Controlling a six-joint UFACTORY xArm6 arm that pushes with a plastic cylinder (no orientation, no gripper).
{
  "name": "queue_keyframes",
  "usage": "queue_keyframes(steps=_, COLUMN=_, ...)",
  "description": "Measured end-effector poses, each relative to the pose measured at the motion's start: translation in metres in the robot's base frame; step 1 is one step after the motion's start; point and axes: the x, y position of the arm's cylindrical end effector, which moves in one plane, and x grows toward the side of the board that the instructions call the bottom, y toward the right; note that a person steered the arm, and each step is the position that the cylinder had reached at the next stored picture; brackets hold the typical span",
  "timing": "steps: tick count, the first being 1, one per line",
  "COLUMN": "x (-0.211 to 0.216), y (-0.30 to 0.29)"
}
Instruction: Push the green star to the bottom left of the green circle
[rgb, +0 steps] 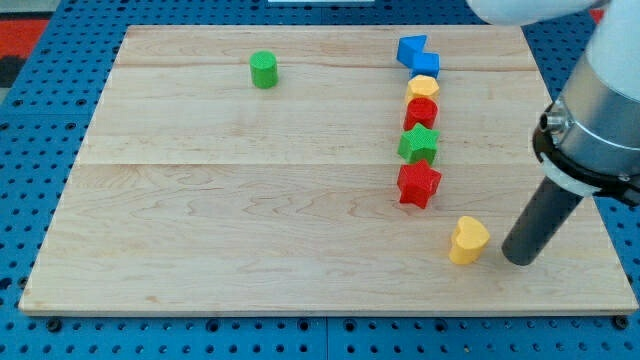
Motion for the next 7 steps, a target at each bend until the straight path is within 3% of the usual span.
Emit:
queue_keyframes(steps=2, x=-0.019, y=-0.057)
queue_keyframes(steps=4, x=-0.083, y=-0.023)
queue_keyframes(steps=5, x=-0.124, y=-0.046)
queue_keyframes(steps=6, x=-0.136, y=-0.039)
queue_keyframes(steps=7, x=-0.141, y=-0.094)
